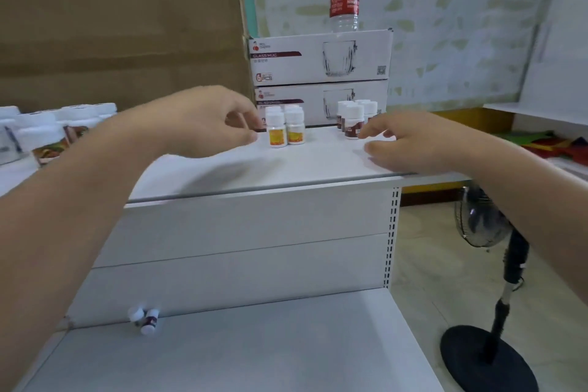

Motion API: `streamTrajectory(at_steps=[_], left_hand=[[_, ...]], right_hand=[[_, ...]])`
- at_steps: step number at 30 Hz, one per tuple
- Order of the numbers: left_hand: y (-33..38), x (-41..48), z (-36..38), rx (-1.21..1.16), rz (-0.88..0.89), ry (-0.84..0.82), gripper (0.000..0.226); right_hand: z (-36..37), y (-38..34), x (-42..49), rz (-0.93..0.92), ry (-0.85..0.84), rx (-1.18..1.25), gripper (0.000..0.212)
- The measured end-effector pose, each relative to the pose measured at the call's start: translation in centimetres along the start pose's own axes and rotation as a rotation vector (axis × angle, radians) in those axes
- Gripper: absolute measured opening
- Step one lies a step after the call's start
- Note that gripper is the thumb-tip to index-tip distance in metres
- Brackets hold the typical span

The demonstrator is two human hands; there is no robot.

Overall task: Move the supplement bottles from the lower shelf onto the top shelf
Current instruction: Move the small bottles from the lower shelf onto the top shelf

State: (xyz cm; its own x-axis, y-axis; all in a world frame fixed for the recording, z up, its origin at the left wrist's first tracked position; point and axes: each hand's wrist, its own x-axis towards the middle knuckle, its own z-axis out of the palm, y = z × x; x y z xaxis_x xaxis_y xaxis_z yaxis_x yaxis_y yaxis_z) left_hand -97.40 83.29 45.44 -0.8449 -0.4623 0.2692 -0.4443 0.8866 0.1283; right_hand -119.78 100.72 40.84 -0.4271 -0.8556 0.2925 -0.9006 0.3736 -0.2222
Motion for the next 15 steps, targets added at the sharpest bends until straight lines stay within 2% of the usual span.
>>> streamTrajectory(at_steps=[3,7,11,15], left_hand=[[-4.0,-4.2,-0.2,0.005,-0.085,0.033,0.011],[-8.7,-9.9,0.2,-0.02,-0.169,0.204,0.013],[-12.3,-16.0,0.7,-0.006,-0.183,0.382,0.028],[-15.6,-21.9,2.1,0.015,-0.173,0.477,0.03]], right_hand=[[0.5,-3.2,-1.0,-0.036,0.054,0.022,0.038],[2.1,-9.3,-2.8,-0.098,0.11,0.077,0.036],[4.4,-15.3,-4.8,-0.151,0.15,0.071,0.035],[6.8,-20.1,-7.3,-0.176,0.163,0.057,0.038]])
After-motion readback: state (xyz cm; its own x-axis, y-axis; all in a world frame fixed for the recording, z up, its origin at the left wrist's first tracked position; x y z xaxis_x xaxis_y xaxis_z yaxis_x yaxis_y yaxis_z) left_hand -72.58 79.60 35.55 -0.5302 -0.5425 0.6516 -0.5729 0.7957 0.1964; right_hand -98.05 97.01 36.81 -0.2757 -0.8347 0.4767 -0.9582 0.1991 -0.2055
